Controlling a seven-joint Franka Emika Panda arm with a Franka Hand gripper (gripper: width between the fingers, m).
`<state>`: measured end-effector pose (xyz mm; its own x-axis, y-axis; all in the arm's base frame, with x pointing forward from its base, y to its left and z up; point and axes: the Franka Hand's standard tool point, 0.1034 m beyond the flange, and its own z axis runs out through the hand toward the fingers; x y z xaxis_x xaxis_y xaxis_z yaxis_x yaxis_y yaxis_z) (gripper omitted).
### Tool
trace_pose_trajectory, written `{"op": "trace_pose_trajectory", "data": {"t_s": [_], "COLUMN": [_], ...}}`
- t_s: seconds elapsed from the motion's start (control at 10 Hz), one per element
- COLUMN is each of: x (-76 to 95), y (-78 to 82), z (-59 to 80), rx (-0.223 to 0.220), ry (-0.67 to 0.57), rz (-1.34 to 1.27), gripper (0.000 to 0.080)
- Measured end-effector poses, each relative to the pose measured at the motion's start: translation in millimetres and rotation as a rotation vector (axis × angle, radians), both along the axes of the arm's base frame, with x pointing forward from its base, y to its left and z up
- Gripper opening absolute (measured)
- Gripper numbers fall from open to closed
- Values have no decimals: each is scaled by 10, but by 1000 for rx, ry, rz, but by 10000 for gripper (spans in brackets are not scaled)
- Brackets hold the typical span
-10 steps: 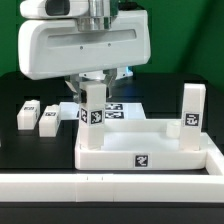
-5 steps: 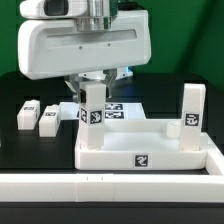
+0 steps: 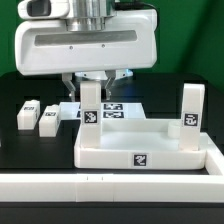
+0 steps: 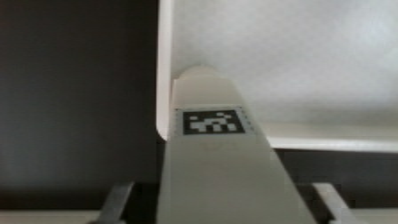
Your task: Assemble desk
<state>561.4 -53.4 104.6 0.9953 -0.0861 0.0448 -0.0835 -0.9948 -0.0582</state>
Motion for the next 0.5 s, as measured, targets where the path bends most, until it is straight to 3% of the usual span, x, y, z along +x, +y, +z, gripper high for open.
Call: {"op": "trace_pose_trajectory", "data": {"t_s": [0.5], "x": [-2], "y": [-20], "z": [-3], "rx": [27], "ry": [17], "rz": [-380], "gripper": [290]}}
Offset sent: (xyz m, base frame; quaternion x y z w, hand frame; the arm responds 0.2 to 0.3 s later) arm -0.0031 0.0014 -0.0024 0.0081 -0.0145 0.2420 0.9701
